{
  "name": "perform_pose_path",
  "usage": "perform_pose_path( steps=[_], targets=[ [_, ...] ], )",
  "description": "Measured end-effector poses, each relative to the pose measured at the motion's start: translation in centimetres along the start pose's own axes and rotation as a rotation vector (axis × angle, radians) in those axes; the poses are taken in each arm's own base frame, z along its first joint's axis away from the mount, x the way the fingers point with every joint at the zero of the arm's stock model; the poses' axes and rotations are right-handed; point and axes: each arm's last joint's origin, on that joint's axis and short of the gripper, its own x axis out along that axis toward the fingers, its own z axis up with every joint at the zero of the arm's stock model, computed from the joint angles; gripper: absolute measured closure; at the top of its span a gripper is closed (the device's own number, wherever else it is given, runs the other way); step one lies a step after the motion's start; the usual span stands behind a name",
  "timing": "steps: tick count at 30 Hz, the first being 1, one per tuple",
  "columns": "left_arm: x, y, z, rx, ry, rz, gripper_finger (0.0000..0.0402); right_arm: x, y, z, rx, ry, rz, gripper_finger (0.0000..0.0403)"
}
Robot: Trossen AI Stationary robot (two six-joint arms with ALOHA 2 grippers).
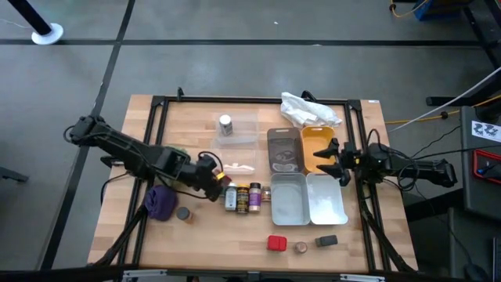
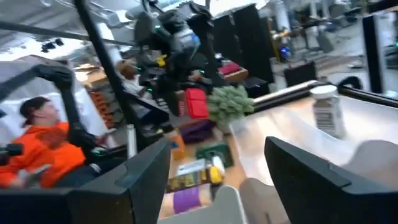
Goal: Sort spices by type
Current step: Put the top red seasoning can into the black transparent bin
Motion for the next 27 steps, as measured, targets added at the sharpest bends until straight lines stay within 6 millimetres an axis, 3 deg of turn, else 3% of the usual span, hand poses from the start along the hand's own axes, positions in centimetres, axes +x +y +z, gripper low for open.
perform_pose_path(
  steps=[5, 13, 19, 27],
  targets=[
    [0.6, -0.7, 1.7, 0.08, -0.077, -0.085, 0.0234, 0.0, 0.8, 2.0, 0.035, -0.051, 0.031, 0.0143],
    [1.9, -1.6, 4.1, 0.198, -0.145, -0.224, 0.0233, 1.8, 1.1, 3.8, 0.072, 0.05, -0.009, 0.0143],
    [3.7, -2.1, 5.2, 0.26, -0.125, -0.31, 0.0233, 5.1, 1.3, 5.5, 0.092, 0.165, -0.045, 0.0143],
    [5.9, -2.2, 5.6, 0.364, -0.109, -0.329, 0.0232, 11.4, 1.4, 6.9, 0.138, 0.356, 0.039, 0.0143]
  ],
)
